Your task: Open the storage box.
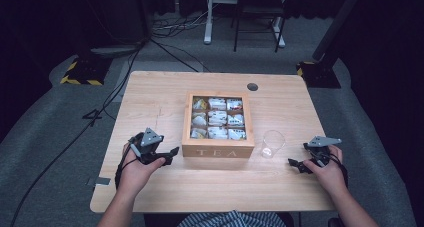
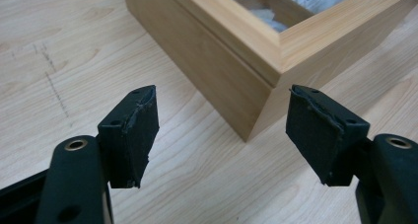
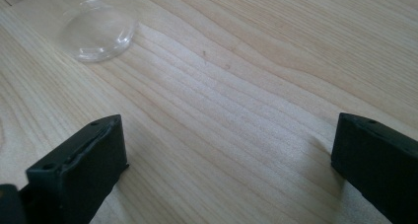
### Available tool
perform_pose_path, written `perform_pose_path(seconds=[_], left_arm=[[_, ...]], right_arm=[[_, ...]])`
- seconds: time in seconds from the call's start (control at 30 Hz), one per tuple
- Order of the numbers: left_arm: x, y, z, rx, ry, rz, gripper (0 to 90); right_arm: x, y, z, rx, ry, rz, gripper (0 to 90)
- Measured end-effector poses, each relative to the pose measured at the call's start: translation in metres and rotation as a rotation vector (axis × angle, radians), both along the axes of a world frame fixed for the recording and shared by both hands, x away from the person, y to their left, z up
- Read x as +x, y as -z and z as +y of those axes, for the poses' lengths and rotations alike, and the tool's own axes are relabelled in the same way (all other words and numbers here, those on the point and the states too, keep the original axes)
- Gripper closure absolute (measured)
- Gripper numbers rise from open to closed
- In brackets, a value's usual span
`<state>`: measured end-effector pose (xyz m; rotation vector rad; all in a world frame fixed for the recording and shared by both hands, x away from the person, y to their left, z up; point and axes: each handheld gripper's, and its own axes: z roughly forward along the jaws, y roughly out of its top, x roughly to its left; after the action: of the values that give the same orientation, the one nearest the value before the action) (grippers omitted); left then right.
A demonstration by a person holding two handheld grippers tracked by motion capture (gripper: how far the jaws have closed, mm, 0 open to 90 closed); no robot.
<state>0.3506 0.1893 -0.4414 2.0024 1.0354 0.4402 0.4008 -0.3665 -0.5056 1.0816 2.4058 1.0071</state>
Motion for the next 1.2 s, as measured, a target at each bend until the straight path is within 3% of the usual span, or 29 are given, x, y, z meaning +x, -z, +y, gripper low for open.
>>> perform_pose_path(seconds=[0.23,0.33,0.6,0.63,0.8,1.1,1.2], left_arm=[[0.003,0.000,-0.015,-0.007,0.029,-0.008,27.8],[0.005,0.002,-0.025,-0.011,0.028,-0.030,28.9],[0.007,0.006,-0.035,-0.023,0.030,-0.028,30.2],[0.008,0.008,-0.037,-0.016,0.039,-0.031,35.5],[0.009,0.011,-0.038,0.010,0.054,-0.013,42.0],[0.009,0.012,-0.037,0.054,0.069,-0.005,48.2],[0.009,0.014,-0.036,0.042,0.065,-0.003,49.6]], right_arm=[[0.000,0.000,0.000,0.000,0.000,0.001,0.5],[0.000,0.000,0.000,-0.002,-0.001,0.000,0.5],[0.000,0.000,0.000,-0.001,-0.003,0.000,0.5],[0.000,0.000,0.000,-0.002,-0.002,0.001,0.5],[0.000,0.000,0.000,-0.002,-0.002,0.001,0.5],[0.000,0.000,0.000,-0.001,-0.007,0.000,0.4],[-0.001,0.000,0.000,-0.003,-0.015,0.000,0.4]])
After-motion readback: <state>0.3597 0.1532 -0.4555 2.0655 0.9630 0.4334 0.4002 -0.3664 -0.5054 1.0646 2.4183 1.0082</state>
